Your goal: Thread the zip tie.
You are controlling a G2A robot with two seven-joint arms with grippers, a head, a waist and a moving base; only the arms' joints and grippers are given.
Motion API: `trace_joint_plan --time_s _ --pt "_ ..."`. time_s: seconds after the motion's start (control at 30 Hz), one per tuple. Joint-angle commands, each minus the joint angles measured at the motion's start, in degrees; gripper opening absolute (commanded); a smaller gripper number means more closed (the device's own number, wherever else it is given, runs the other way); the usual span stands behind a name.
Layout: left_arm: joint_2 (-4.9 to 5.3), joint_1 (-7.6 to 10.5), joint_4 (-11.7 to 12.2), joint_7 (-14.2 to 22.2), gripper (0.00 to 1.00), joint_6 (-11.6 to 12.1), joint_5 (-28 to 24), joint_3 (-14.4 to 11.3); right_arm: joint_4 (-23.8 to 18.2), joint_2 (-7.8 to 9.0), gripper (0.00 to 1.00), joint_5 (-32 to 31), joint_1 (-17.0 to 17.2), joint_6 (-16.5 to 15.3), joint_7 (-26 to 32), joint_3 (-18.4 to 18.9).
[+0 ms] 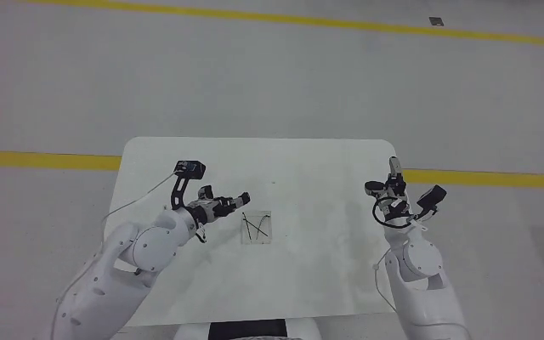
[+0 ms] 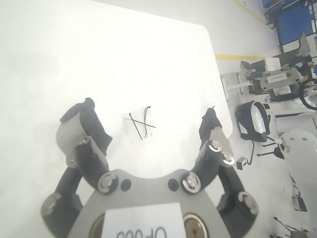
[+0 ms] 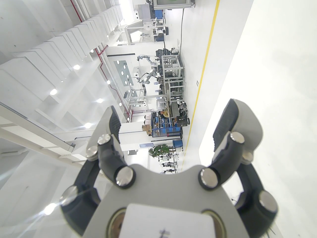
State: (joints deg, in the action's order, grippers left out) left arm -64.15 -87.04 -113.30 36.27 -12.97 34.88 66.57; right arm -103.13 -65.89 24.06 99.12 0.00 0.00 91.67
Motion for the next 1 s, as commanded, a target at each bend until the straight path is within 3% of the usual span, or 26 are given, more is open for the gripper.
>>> trace_joint_plan --time_s 0.0,0.13,0.3,0.37,0.8,0.97 --pt "-0.02 0.71 -0.14 0.35 1.0 0.83 0.99 -0.85 0.0 0.0 1.0 0.0 0.0 0.0 0.0 0.0" --pt "-0.24 4.22 -0.13 4.95 1.0 -0.02 5.1 -4.66 0.0 0.0 1.0 0.0 0.0 0.0 0.0 0.0" --pt "-1.07 10.1 1.31 13.0 1.0 -5.22 11.33 -11.39 0.0 0.0 1.0 0.0 0.0 0.0 0.0 0.0" --pt "-1.47 11.53 2.84 13.8 1.0 -6.49 12.45 -13.46 0.0 0.0 1.0 0.0 0.0 0.0 0.0 0.0" --pt "-1.47 11.79 2.74 13.42 1.0 -5.93 13.46 -13.82 0.0 0.0 1.0 0.0 0.0 0.0 0.0 0.0" --pt "-2.19 15.94 3.1 19.09 1.0 -6.35 18.74 -18.83 0.0 0.0 1.0 0.0 0.0 0.0 0.0 0.0"
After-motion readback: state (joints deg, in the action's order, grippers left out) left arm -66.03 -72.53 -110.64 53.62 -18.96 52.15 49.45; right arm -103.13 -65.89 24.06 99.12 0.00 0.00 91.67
